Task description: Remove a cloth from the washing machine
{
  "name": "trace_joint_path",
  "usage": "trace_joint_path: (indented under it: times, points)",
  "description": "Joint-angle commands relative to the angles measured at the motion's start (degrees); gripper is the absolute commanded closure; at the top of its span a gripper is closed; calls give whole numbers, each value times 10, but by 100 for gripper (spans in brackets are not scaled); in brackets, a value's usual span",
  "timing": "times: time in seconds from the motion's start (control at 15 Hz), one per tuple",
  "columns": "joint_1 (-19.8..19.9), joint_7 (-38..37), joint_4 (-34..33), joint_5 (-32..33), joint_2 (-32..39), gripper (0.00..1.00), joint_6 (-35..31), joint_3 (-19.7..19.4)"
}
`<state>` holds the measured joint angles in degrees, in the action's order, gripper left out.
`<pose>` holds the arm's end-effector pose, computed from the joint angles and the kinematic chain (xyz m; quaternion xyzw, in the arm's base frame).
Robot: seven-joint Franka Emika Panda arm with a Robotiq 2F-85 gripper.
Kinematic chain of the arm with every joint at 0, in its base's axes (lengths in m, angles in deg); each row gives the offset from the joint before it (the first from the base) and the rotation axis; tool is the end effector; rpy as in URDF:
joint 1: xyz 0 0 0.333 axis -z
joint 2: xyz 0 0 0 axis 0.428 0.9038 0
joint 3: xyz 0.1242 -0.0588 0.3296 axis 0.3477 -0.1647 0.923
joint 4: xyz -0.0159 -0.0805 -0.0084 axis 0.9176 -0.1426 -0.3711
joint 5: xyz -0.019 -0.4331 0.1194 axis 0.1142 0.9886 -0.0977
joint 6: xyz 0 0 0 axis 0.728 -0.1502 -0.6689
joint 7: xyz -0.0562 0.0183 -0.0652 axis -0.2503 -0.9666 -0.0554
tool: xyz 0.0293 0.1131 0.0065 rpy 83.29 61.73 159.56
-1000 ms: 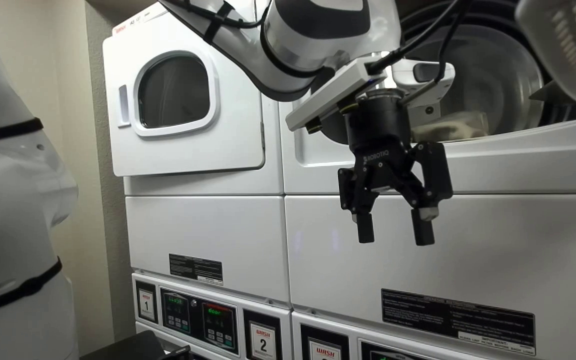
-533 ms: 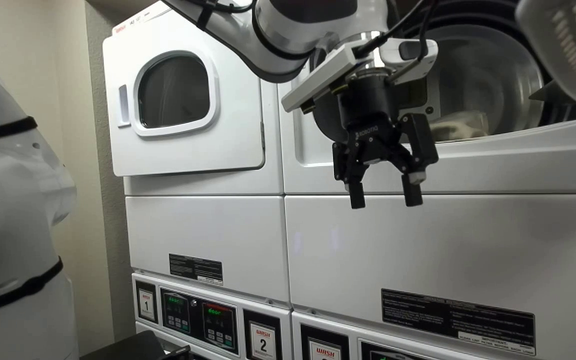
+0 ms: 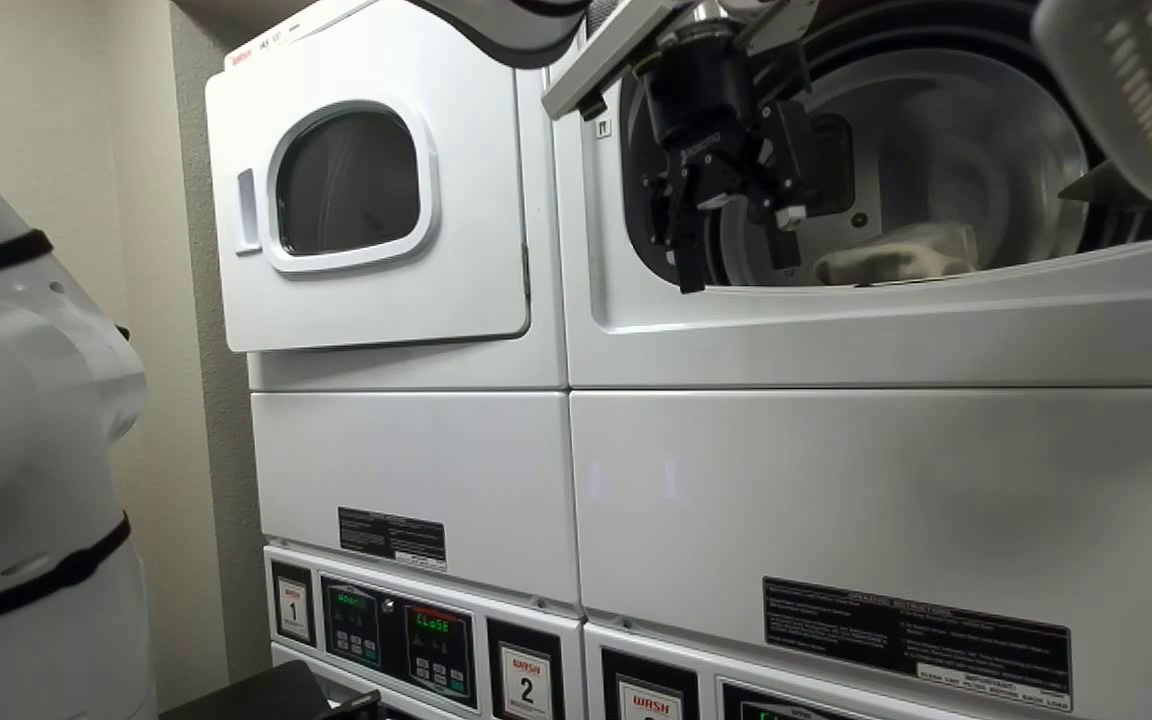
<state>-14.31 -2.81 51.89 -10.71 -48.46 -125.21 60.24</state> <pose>0.4205 -0.2284 0.5573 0.9925 -0.0896 0.0676 0.0478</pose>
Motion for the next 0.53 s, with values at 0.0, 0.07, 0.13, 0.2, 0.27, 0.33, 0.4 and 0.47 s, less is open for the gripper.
trace_joint_path:
  times: [0.0, 0.07, 0.13, 0.2, 0.27, 0.33, 0.4, 0.47]
  points:
    - [-5, 10, -29, -16, -7, 0, 29, 1]
    - [-5, 8, -34, -13, -7, 0, 32, 2]
    - [-6, 10, -36, -14, -8, 0, 34, 2]
    - [-7, 11, -39, -15, -8, 0, 36, 2]
    - [-8, 11, -39, -16, -9, 0, 37, 2]
    - [-11, 15, -40, -19, -9, 0, 39, 1]
    - [-13, 16, -40, -20, -10, 0, 39, 1]
    - [-14, 16, -39, -21, -11, 0, 38, 2]
